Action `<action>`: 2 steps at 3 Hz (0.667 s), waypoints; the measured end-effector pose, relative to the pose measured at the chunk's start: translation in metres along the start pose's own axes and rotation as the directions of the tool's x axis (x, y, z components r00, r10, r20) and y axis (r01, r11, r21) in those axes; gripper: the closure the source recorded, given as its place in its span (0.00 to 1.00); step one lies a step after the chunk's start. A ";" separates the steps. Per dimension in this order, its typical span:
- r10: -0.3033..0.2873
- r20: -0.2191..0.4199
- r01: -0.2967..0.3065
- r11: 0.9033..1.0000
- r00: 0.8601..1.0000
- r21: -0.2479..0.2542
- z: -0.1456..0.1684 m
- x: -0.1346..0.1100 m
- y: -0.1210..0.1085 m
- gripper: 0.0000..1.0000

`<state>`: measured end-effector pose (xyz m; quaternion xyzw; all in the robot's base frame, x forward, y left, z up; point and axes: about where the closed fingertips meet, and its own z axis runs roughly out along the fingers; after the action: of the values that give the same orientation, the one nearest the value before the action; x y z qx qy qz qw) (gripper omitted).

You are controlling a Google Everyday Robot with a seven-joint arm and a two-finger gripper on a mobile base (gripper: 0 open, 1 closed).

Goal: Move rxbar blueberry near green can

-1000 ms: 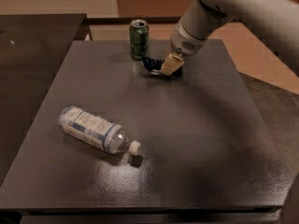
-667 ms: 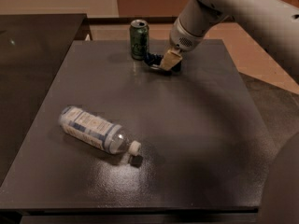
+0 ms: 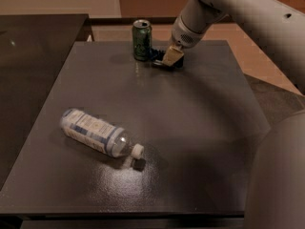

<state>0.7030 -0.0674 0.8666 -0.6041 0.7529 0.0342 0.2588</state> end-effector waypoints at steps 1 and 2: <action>0.003 -0.001 -0.003 1.000 1.000 0.012 0.006 0.002 -0.005 0.36; 0.002 -0.002 -0.002 1.000 1.000 0.008 0.008 0.001 -0.004 0.12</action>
Offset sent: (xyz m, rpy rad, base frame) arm 0.0053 -0.0006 -0.0037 -0.0015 -0.0083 -0.0073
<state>0.7090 -0.0666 0.8601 -0.6024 0.7539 0.0309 0.2604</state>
